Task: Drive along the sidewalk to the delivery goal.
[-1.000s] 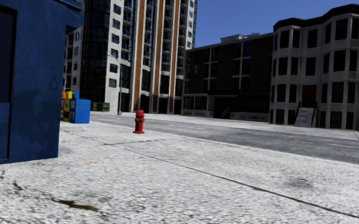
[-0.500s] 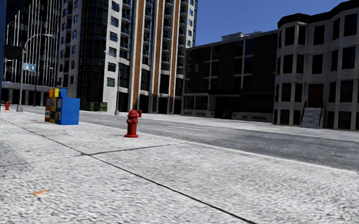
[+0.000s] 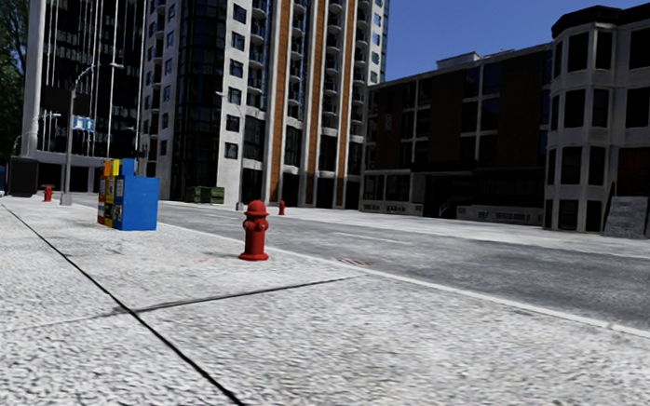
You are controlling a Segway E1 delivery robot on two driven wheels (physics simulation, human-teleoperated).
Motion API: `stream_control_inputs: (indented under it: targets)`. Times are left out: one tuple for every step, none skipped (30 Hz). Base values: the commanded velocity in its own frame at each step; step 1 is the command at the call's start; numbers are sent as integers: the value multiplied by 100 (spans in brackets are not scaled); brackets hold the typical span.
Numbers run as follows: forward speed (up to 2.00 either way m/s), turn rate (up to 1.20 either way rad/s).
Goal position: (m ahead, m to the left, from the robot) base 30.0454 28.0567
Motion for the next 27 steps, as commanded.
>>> stream_control_inputs:
  targets:
    - [200, 120]
    - [200, 120]
    - [200, 120]
    - [200, 120]
    - [200, 120]
    - [200, 112]
    - [200, 93]
    - [200, 78]
    - [200, 64]
    - [200, 64]
    - [200, 56]
    - [200, 53]
    - [200, 51]
    - [200, 51]
    - [200, 51]
    - [200, 51]
    - [200, 51]
    - [200, 51]
    - [200, 51]
    - [200, 62]
    - [200, 120]
    - [200, 120]
    - [200, 120]
    - [200, 120]
    - [200, 120]
    - [200, 120]
    - [200, 60]
